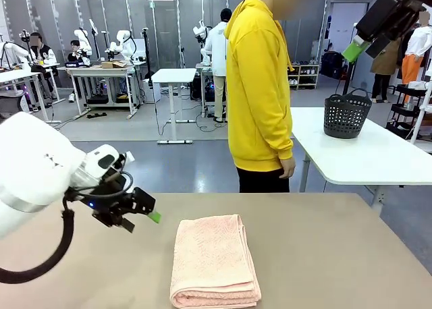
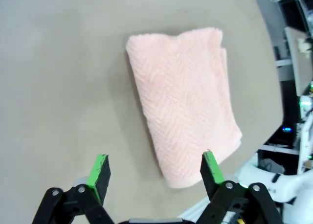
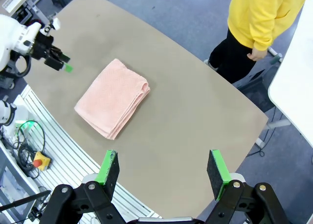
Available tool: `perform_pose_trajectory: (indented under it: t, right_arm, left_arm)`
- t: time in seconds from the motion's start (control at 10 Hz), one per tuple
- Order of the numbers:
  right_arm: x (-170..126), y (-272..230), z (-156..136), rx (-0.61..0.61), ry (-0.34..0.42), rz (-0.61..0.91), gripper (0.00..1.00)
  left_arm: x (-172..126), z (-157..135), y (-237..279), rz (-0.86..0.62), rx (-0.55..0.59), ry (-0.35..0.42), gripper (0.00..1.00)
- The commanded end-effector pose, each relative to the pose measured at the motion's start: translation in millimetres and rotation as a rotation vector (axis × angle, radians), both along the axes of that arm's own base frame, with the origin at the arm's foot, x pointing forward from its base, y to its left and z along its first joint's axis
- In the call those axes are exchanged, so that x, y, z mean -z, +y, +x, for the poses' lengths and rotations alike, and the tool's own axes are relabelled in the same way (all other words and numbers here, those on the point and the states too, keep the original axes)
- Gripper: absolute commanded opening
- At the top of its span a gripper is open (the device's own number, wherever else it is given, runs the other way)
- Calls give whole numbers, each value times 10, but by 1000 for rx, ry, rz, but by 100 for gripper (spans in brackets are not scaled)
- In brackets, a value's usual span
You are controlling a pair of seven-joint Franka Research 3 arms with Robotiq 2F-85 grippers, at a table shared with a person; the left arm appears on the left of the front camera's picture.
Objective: Fold the towel.
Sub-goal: Pick up the 100 cm Hotel Towel and place it on the left side of the table.
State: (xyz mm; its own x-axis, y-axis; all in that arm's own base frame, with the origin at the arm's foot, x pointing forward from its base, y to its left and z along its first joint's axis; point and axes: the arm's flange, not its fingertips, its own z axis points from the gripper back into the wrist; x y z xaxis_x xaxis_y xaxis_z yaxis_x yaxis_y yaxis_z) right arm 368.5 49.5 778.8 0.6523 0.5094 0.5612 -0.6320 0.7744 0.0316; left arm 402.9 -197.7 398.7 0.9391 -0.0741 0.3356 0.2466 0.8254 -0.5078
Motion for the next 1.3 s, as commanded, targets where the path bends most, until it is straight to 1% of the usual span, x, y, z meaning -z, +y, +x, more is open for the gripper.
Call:
perform_pose_trajectory:
  t: [0.0,0.1,0.2,0.3,0.4,0.5,0.6,1.0,1.1,1.2]
  right_arm:
    - [-20,-10,-6,5,12,-2,91]
    - [-20,-10,-6,5,12,-2,91]
    - [-20,-10,-6,5,12,-2,91]
    - [-20,-10,-6,5,12,-2,91]
    - [-20,-10,-6,5,12,-2,91]
    - [-20,-10,-6,5,12,-2,91]
    - [-20,-10,-6,5,12,-2,91]
    - [-20,-10,-6,5,12,-2,91]
    - [-20,-10,-6,5,12,-2,91]
    - [-20,-10,-6,5,12,-2,91]
  left_arm:
    - [251,146,-125,-85,-17,32,94]
    - [379,158,-205,-127,-17,76,94]
    - [510,181,-246,-137,-42,81,94]
    - [645,195,-298,-135,-47,71,94]
    - [730,210,-324,-129,-79,63,94]
    - [718,237,-331,-149,-74,39,94]
    - [569,129,-297,-126,-65,107,94]
    - [569,129,-297,-126,-65,107,94]
    - [609,157,-305,-131,-67,95,94]
    - [629,204,-341,-199,-4,74,94]
